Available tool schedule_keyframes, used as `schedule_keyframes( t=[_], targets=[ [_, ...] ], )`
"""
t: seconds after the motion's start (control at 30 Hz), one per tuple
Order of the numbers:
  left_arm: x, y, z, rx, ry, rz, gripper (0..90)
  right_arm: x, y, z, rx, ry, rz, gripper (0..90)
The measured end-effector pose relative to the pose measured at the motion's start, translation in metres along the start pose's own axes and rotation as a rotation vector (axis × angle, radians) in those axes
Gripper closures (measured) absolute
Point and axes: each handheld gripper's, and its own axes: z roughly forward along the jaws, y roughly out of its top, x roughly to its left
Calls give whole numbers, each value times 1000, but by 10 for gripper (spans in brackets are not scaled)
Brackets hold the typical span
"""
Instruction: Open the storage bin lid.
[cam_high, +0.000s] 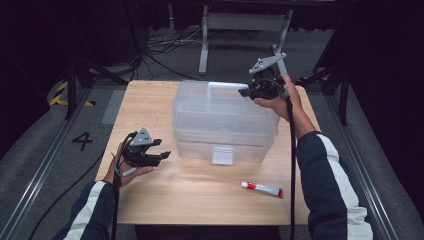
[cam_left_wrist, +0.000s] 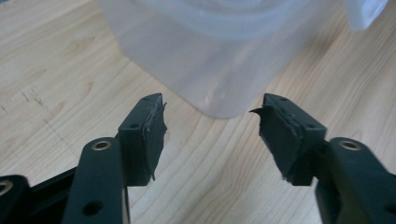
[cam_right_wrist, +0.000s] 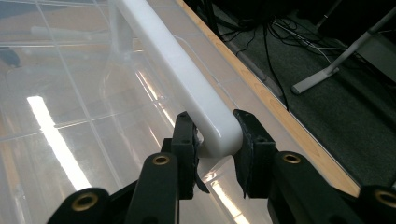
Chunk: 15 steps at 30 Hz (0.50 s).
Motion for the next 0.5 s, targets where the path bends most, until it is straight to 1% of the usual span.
schedule_keyframes(
  t=[0.03,0.07,0.13,0.23,0.3,0.37,0.43,0.5],
  targets=[
    [0,2,-2,-12,6,-2,436,0,0,0,-1,0,-2,718],
    [0,5,-4,-31,-2,-9,449,-1,1,0,-2,1,-1,718],
    [0,10,-9,-61,3,-14,466,-2,2,0,3,4,6,718],
    [1,19,-13,-108,10,-23,526,-3,3,1,6,2,3,716],
    [1,24,-13,-122,10,-23,551,-4,4,1,5,3,5,716],
    [0,28,-13,-125,19,-15,584,-4,5,1,8,-3,1,714],
    [0,31,-11,-134,14,-10,610,-4,5,1,9,-3,-2,714],
    [-1,35,-8,-129,16,-7,631,-6,5,2,7,1,4,713]
  ],
)
